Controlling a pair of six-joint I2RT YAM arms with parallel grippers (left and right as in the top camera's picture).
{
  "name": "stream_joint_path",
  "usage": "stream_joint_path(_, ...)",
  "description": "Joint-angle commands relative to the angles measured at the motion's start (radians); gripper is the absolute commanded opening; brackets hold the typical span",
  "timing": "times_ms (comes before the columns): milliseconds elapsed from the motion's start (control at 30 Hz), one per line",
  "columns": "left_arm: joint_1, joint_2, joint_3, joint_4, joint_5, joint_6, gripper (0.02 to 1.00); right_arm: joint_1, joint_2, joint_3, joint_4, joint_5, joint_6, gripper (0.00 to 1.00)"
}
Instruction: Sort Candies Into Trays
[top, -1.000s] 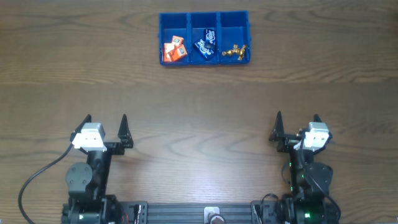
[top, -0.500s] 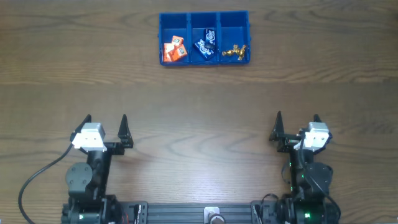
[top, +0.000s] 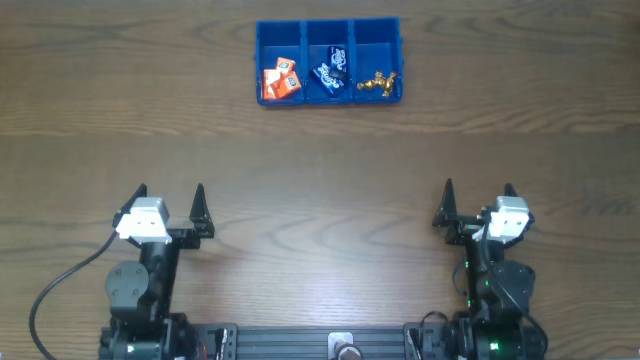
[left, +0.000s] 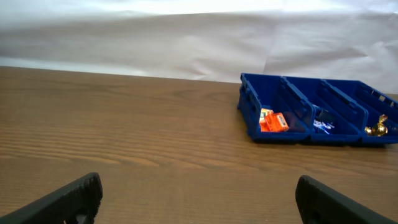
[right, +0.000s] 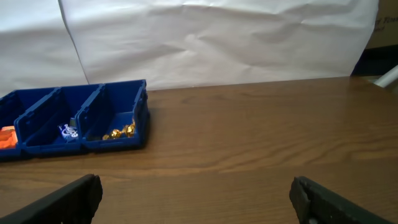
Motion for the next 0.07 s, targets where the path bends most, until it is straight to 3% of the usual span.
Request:
stream_joint_path(33,0.004,-0.006,-0.015,-0.039,0.026,0.003,0.998,-0.003,-0.009,-0.007,0.002,-0.009,-0.013,1.000)
stream_joint_path(67,0.004,-0.006,-0.015,-0.039,0.026,0.003,0.998,-0.003,-0.009,-0.007,0.002,-0.009,-0.013,1.000)
